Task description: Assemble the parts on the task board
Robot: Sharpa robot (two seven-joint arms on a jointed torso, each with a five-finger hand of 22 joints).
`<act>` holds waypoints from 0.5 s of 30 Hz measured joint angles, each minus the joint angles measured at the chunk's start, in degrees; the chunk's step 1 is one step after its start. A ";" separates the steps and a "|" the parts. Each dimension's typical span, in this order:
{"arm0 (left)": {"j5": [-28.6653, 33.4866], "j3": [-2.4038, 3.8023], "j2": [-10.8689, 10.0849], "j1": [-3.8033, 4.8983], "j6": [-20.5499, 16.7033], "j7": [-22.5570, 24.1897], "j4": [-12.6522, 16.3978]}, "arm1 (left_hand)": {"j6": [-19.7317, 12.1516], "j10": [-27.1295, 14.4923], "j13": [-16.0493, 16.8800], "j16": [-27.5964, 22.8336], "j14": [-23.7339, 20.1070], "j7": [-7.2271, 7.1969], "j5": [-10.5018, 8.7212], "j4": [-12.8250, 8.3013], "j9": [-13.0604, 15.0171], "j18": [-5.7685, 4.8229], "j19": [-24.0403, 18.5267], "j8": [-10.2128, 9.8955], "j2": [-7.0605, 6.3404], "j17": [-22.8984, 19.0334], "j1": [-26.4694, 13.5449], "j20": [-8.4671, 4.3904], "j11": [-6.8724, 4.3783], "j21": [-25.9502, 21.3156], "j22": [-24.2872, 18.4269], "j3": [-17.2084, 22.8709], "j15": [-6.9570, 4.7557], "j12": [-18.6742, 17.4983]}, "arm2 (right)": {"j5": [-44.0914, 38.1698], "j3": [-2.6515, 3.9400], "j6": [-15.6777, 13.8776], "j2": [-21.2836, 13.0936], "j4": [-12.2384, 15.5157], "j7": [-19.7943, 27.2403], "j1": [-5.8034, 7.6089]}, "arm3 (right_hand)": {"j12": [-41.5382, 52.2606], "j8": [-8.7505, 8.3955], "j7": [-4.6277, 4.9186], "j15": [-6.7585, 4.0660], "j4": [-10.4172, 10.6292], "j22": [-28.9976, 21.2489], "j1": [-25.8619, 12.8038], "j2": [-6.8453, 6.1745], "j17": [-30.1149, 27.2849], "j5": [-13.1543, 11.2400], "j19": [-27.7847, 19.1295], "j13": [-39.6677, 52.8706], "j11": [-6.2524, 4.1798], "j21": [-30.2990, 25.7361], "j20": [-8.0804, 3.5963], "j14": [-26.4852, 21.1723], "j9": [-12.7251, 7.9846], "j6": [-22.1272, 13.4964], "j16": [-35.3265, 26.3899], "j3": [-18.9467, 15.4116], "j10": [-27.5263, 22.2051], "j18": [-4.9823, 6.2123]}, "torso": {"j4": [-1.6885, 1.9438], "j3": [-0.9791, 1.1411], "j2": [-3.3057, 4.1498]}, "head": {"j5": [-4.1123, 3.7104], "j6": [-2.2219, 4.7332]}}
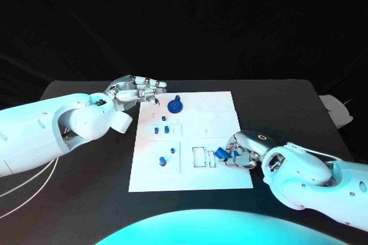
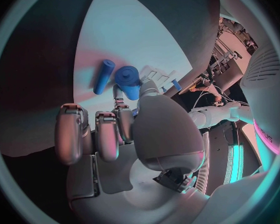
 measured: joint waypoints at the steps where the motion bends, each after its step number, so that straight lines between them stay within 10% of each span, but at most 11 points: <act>1: 0.00 0.00 0.00 0.00 0.00 0.00 0.00 | 0.00 0.00 0.00 0.00 0.00 0.00 0.00 0.00 0.00 0.00 0.00 0.00 0.00 0.00 0.00 0.00 0.00 0.00 0.00 0.00 0.00 0.00 | 0.06 0.00 -0.27 -0.17 0.38 -0.07 0.03 | 0.00 0.01 -0.02 0.00 -0.30 0.00 0.05 -0.05 0.00 -0.02 0.00 0.00 -0.01 0.14 0.00 0.00 0.00 -0.02 0.00 0.46 0.01 0.00 | 0.00 0.00 -0.01 | 0.00 0.01; 15: 0.00 0.00 0.06 0.00 0.10 -0.04 -0.05 | 0.00 0.00 0.00 0.00 0.00 0.00 0.00 0.00 0.00 0.00 0.00 0.00 0.00 0.00 0.00 0.00 0.00 0.00 -0.05 0.00 0.00 0.00 | 1.69 0.34 -4.31 -0.71 3.84 -0.28 1.73 | 0.22 0.03 -0.09 0.00 -0.89 -0.01 0.05 -0.04 0.00 0.24 0.00 0.00 -0.10 0.55 0.00 0.00 -0.01 -0.10 0.22 1.19 0.10 0.00 | 0.07 -0.03 -0.01 | -0.18 0.47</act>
